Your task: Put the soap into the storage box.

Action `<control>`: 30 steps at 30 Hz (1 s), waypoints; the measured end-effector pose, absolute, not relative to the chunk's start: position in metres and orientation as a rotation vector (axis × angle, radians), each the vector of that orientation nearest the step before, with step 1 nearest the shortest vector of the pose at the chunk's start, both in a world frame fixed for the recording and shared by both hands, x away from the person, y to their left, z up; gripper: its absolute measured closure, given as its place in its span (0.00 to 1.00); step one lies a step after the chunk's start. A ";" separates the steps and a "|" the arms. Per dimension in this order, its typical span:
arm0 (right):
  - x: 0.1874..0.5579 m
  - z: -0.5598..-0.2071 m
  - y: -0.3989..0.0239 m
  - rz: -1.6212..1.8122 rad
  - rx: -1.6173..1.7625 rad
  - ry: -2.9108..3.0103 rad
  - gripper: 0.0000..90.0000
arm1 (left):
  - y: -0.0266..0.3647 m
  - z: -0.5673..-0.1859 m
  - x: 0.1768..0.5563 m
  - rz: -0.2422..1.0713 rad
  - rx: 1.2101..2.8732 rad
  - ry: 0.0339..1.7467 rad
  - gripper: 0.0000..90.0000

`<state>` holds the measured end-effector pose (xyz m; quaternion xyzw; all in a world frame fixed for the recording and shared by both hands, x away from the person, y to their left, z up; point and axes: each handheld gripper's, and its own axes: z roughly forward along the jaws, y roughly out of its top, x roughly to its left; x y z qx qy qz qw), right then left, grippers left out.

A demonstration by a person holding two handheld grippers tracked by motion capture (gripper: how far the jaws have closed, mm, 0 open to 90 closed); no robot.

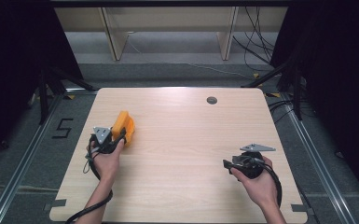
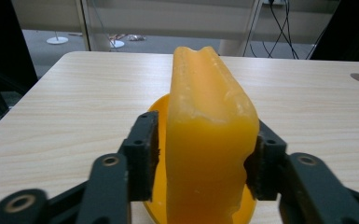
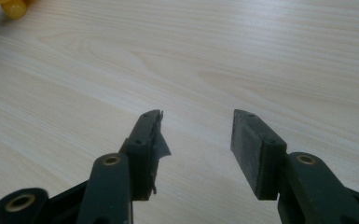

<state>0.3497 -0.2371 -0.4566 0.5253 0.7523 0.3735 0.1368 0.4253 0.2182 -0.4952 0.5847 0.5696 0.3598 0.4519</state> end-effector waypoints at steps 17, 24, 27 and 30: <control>0.351 -0.457 -0.239 1.049 1.522 2.217 0.58 | 0.234 -0.434 0.435 0.632 1.799 1.579 0.27; 0.350 -0.455 -0.240 1.051 1.562 2.215 0.58 | 0.242 -0.425 0.443 0.541 1.884 1.580 0.27; 0.351 -0.457 -0.242 1.068 1.518 2.212 0.58 | 0.246 -0.420 0.440 0.520 1.914 1.542 0.27; 0.350 -0.456 -0.241 1.041 1.544 2.210 0.57 | 0.250 -0.419 0.434 0.509 1.939 1.499 0.27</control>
